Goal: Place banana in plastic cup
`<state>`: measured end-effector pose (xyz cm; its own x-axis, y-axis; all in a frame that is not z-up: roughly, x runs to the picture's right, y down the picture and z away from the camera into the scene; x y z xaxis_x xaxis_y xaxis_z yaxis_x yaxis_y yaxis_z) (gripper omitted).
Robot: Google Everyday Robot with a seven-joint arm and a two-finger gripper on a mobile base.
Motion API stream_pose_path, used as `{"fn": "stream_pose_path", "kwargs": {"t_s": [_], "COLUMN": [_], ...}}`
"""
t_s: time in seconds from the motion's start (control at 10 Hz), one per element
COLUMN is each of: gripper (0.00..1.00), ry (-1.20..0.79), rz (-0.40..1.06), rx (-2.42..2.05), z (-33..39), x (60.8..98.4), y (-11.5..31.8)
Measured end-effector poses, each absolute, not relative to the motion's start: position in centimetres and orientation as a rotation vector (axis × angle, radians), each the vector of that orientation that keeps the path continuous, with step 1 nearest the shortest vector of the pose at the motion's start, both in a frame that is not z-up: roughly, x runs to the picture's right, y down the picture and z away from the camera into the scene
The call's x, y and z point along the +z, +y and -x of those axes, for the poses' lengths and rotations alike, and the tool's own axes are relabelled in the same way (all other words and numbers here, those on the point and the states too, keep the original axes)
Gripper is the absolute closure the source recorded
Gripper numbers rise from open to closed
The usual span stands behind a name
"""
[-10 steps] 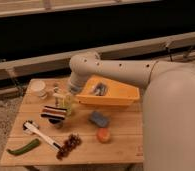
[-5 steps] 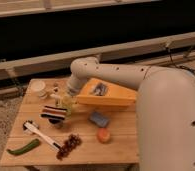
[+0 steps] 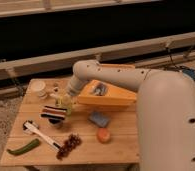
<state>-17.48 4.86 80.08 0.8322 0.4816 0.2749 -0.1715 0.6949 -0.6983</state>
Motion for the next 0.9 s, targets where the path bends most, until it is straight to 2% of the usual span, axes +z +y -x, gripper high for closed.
{"fn": "stream_pose_path", "kwargs": {"t_s": [0.5, 0.9], "gripper": [1.00, 1.00], "ry": [-0.494, -0.519], "rz": [0.724, 0.751], "rx": [0.395, 0.385], "z": [18.9, 20.3], "x": [82.2, 82.4], "y": [4.2, 4.4]}}
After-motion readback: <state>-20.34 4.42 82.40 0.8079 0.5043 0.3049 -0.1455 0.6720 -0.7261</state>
